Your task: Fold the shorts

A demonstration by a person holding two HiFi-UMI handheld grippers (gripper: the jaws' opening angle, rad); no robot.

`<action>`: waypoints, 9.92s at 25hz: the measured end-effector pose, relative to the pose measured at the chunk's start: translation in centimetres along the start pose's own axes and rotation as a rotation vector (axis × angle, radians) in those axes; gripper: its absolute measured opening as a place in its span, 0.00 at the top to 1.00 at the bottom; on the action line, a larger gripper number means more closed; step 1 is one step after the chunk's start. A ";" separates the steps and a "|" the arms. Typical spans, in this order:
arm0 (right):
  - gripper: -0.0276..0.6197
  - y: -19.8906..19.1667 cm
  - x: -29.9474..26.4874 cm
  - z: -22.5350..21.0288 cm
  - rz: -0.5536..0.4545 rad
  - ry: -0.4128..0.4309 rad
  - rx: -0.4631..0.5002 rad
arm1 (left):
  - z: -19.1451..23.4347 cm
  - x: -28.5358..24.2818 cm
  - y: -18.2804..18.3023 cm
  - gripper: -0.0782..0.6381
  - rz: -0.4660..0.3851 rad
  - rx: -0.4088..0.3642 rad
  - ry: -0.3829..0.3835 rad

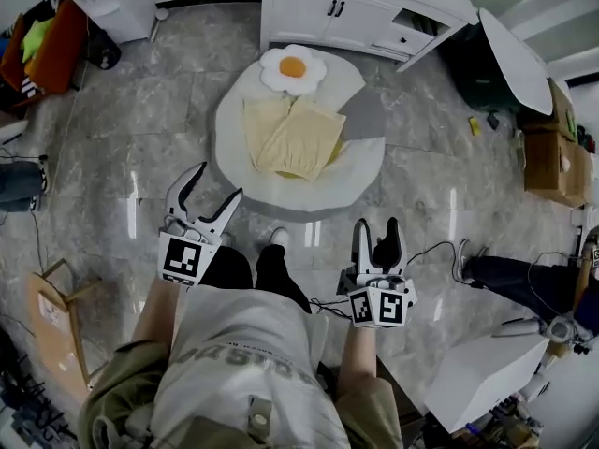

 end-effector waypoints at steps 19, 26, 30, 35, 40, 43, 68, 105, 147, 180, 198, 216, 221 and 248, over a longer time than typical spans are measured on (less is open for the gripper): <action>0.52 -9.4 -26.3 -16.3 0.383 -0.024 -0.081 | -12.7 -23.7 -10.2 0.45 0.351 -0.017 -0.241; 0.52 -18.6 -35.7 -21.2 0.529 0.036 -0.041 | -16.1 -34.4 -17.8 0.45 0.449 0.169 -0.161; 0.52 -25.3 -41.3 -24.7 0.611 0.067 -0.003 | -19.7 -40.1 -24.2 0.45 0.524 0.197 -0.167; 0.52 -34.7 -47.6 -28.9 0.729 0.050 -0.038 | -23.8 -47.0 -31.0 0.44 0.549 0.222 -0.192; 0.52 -43.7 -54.4 -31.0 0.845 0.083 -0.011 | -25.6 -54.3 -38.0 0.43 0.574 0.185 -0.214; 0.52 -47.1 -57.9 -31.5 0.899 0.118 0.003 | -26.5 -56.9 -41.2 0.42 0.679 -0.005 -0.271; 0.90 -55.3 -62.3 -31.9 1.087 0.193 -0.036 | -30.4 -61.0 -47.2 0.52 0.762 0.111 -0.433; 0.92 -51.1 -71.0 12.7 1.253 0.768 0.423 | -6.0 -44.3 -52.5 0.84 0.413 0.987 0.006; 0.51 -64.4 -46.3 -1.3 0.455 0.934 1.956 | -7.0 -44.2 -53.9 0.38 0.870 -0.307 -0.317; 0.88 -51.8 -46.3 0.0 1.092 1.108 0.859 | -4.9 -50.8 -48.4 0.31 0.367 -0.469 0.125; 0.88 -53.3 -38.7 -4.0 1.110 1.236 1.228 | -12.8 -44.8 -48.8 0.85 0.558 -0.693 -0.246; 0.88 -52.8 -37.0 -7.1 1.316 1.228 0.855 | -14.8 -44.0 -47.1 0.85 0.599 -0.292 -0.354; 0.88 -51.2 -43.9 -6.5 1.352 1.136 0.764 | -9.0 -47.9 -46.0 0.81 0.602 -0.255 -0.269; 0.54 -51.9 -51.2 -3.3 1.017 1.030 1.089 | -7.3 -51.0 -47.6 0.39 0.527 -0.500 -0.250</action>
Point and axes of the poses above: the fingertips, and each gripper's own axes: x backward along the fingers, z to its left, y out of its top, the point moved 1 cm from there along x, backward along the fingers, and after that the axes turned 13 degrees about z, right-handed, at the moved point
